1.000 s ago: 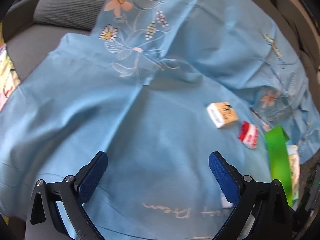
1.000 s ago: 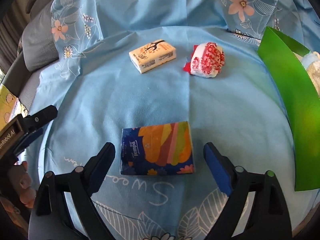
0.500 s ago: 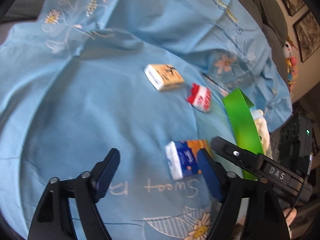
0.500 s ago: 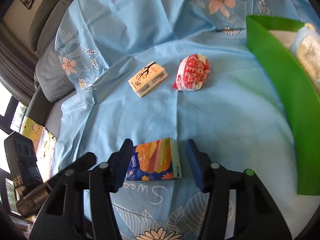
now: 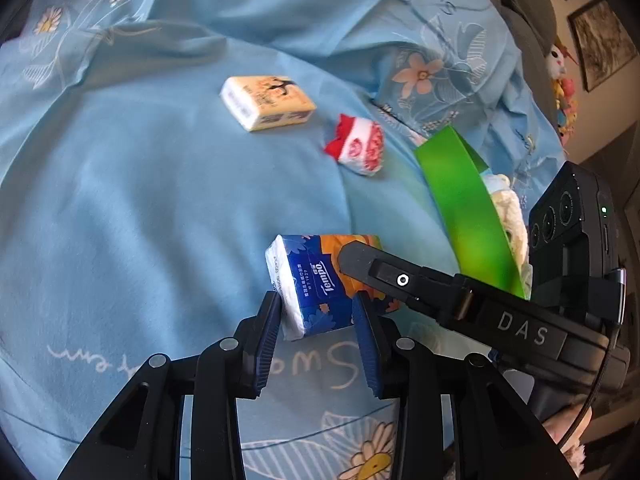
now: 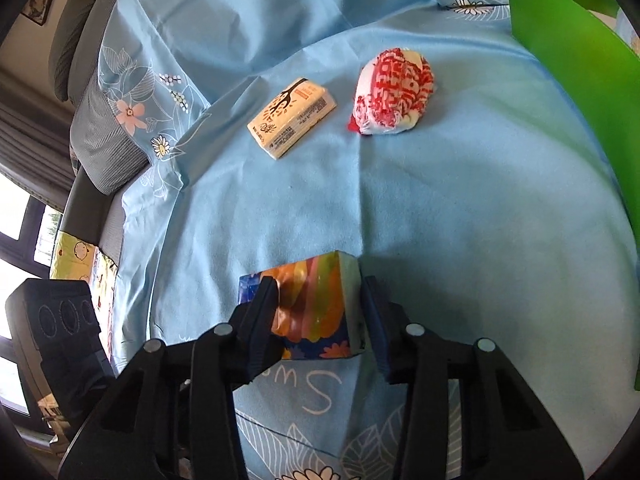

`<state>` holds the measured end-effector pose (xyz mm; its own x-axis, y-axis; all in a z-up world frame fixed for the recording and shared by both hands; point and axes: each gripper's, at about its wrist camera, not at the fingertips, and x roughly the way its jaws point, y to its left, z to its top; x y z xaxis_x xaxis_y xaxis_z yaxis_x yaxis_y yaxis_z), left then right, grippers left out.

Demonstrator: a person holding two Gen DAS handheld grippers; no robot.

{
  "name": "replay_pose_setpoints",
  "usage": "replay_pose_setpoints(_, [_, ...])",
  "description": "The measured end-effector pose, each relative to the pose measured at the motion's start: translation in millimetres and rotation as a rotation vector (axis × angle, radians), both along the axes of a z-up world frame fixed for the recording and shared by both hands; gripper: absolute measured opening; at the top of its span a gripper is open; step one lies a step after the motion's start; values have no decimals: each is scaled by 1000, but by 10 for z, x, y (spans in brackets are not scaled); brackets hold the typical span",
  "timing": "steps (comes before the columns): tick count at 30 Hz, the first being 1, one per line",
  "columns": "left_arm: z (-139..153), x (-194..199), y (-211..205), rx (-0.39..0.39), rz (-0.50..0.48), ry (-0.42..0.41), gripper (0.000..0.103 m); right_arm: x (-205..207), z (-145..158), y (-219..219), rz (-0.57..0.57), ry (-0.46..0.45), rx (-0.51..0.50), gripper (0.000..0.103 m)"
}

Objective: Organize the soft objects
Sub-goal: 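Carry the tissue pack with the right gripper into the green box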

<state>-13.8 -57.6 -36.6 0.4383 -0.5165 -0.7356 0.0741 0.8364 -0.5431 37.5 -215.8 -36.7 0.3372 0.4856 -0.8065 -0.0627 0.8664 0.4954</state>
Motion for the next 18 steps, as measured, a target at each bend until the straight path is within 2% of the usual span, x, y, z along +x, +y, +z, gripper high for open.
replay_pose_setpoints(5, [344, 115, -240, -19, -41, -102, 38, -3, 352, -236, -49, -110, -19, 43])
replay_pose_setpoints(10, [731, 311, -693, -28, -110, -221, 38, 32, 775, -705, -152, -220, -16, 43])
replay_pose_setpoints(15, [897, 545, -1190, -26, -196, -279, 38, 68, 998, -1209, -265, -281, -18, 43])
replay_pose_setpoints(18, [913, 694, -1467, -44, -247, -281, 38, 68, 1048, -1508, -339, -299, -26, 43])
